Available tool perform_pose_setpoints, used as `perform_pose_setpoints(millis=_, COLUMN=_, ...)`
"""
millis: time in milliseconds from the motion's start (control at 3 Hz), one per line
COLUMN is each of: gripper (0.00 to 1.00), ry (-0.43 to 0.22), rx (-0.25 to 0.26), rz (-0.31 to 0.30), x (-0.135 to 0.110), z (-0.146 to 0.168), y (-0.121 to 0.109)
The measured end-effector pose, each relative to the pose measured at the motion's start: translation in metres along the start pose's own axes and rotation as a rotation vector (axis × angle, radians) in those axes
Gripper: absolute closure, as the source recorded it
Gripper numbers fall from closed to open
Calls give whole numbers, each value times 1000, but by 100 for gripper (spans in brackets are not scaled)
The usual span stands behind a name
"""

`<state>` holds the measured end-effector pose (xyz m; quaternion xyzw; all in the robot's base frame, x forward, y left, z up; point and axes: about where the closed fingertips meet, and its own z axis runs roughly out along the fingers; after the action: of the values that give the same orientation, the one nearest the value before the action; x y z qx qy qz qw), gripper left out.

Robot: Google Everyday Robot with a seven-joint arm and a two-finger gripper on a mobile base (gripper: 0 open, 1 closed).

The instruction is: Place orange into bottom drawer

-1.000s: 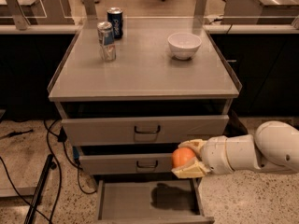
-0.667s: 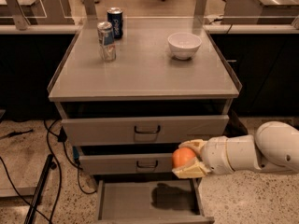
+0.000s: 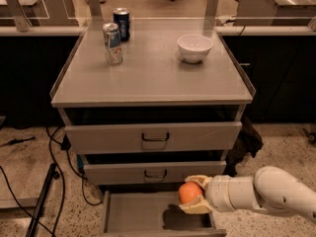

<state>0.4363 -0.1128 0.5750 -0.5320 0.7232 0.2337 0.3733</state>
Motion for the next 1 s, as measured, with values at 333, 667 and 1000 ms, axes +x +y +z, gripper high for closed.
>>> perform_pose_setpoints(millis=333, gripper=100, ry=-34, rx=8, rz=-8, x=47, z=41, y=-4)
perform_pose_setpoints(millis=667, gripper=100, ry=-54, rx=-16, rz=17, x=55, z=54, y=6)
perform_pose_setpoints(millis=1000, gripper=100, ry=-53, rx=-15, rz=15, x=54, z=53, y=6)
